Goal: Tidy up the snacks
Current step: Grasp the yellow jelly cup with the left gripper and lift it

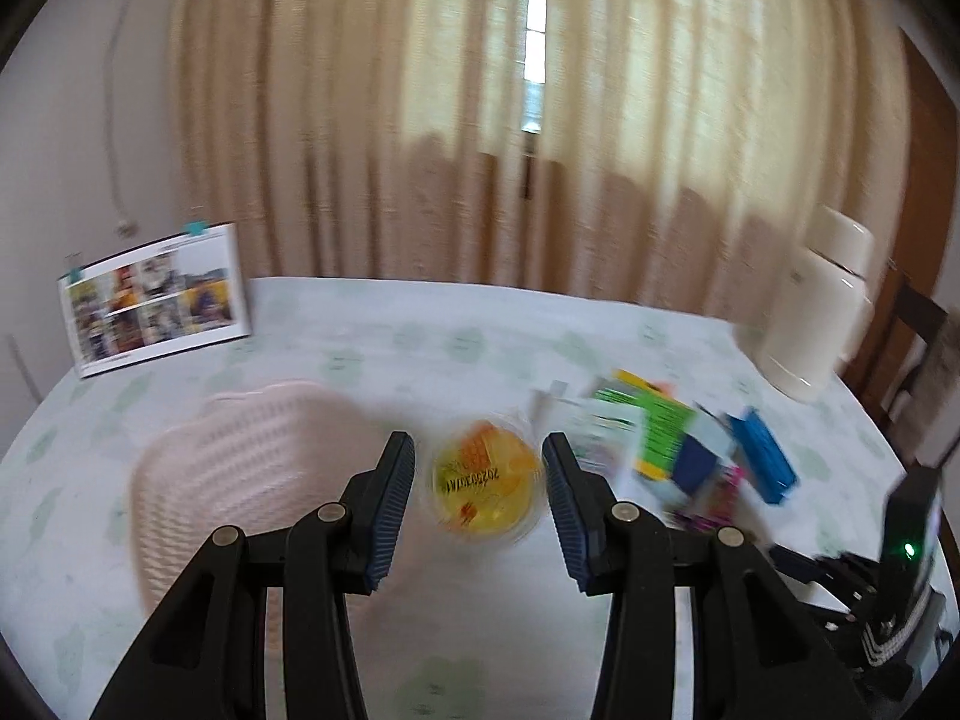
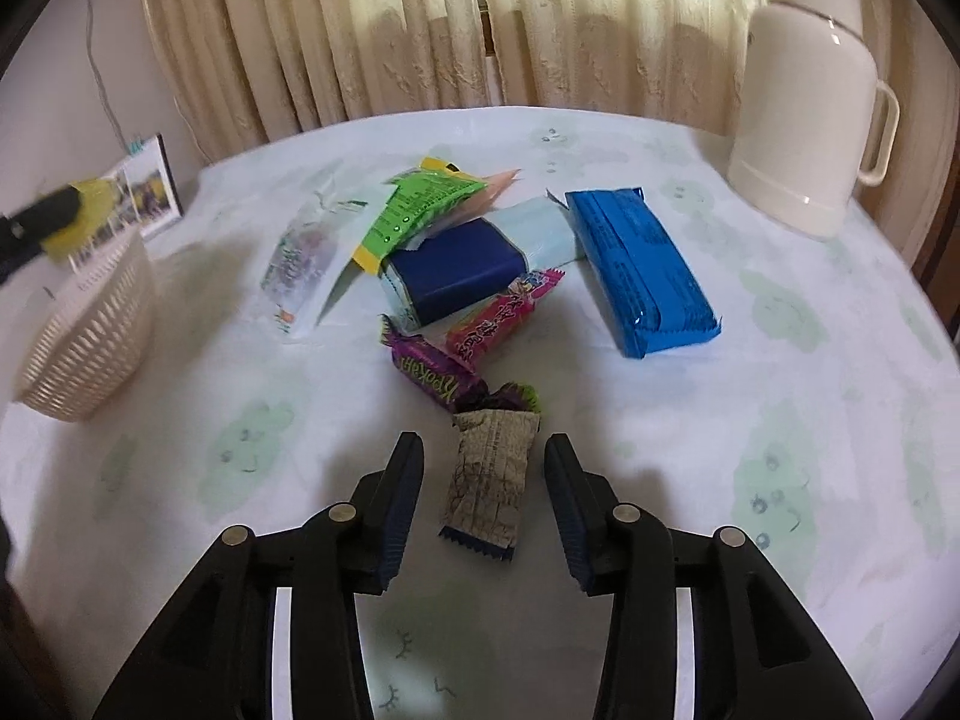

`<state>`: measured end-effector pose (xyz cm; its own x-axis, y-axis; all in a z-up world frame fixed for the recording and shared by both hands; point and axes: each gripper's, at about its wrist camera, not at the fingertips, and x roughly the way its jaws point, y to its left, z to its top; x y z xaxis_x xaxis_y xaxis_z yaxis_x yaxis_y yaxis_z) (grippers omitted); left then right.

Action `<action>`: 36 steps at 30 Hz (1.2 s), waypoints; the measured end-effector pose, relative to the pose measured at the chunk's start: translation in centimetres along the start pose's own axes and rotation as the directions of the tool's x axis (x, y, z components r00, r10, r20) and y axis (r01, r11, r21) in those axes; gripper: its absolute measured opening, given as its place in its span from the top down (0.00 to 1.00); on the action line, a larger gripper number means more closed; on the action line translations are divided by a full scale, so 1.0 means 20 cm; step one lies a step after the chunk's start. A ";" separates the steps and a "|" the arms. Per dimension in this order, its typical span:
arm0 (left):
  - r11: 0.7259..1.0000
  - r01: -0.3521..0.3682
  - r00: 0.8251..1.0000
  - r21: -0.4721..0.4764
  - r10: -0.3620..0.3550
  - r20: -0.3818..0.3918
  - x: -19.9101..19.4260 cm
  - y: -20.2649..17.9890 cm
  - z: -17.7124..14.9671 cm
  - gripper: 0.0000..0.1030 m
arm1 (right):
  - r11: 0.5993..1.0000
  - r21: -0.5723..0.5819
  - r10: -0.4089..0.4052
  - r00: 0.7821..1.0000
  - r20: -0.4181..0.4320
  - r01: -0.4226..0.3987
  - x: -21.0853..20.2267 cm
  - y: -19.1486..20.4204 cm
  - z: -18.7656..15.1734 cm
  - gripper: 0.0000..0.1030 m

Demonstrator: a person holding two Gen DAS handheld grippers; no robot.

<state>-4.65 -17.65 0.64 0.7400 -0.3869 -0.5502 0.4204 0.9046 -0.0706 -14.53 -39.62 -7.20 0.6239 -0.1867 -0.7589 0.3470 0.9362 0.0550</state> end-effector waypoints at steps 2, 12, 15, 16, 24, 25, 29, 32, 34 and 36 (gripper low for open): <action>0.999 -0.049 0.999 -0.022 0.050 0.007 0.00 0.07 0.01 0.60 | 0.999 -0.018 -0.030 1.000 0.003 0.030 0.00 0.02 -0.01 0.71; 0.986 -0.125 0.992 -0.107 0.126 0.005 0.01 0.25 0.02 0.50 | 0.995 0.073 0.066 0.995 0.073 -0.071 -0.10 -0.06 -0.04 0.76; 0.996 -0.069 0.998 -0.050 0.070 0.010 -0.01 0.16 -0.01 0.42 | 0.994 0.080 0.072 0.993 0.096 -0.079 -0.13 -0.06 -0.05 0.76; 0.999 -0.044 0.999 -0.025 0.045 0.009 -0.01 0.11 -0.02 0.39 | 0.994 0.080 0.071 0.992 0.101 -0.079 -0.14 -0.05 -0.05 0.76; 0.961 0.166 0.985 0.222 -0.153 -0.073 0.00 -0.32 -0.24 0.31 | 0.988 0.120 0.090 0.991 0.095 -0.101 -0.14 -0.10 -0.05 0.76; 0.950 0.181 0.983 0.254 -0.164 -0.086 0.01 -0.36 -0.27 0.29 | 0.987 0.123 0.090 0.991 0.096 -0.101 -0.14 -0.11 -0.05 0.76; 0.921 0.208 0.974 0.329 -0.166 -0.153 0.08 -0.47 -0.35 0.29 | 0.984 0.149 0.086 0.990 0.112 -0.103 -0.17 -0.15 -0.05 0.76; 0.919 0.230 0.963 0.321 -0.168 -0.209 0.15 -0.48 -0.38 0.29 | 0.979 0.172 0.084 0.989 0.125 -0.105 -0.19 -0.19 -0.05 0.76; 0.919 0.239 0.957 0.315 -0.169 -0.235 0.19 -0.47 -0.38 0.29 | 0.978 0.178 0.085 0.988 0.126 -0.107 -0.19 -0.19 -0.05 0.76; 0.920 0.241 0.952 0.310 -0.161 -0.262 0.23 -0.47 -0.40 0.29 | 0.980 0.169 0.087 0.988 0.126 -0.108 -0.19 -0.19 -0.05 0.76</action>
<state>-9.44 -26.53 -7.77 0.4990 -0.4670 -0.7300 0.7279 0.6829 0.0607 -18.88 -42.22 -5.15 0.7352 -0.1403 -0.6632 0.3907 0.8872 0.2455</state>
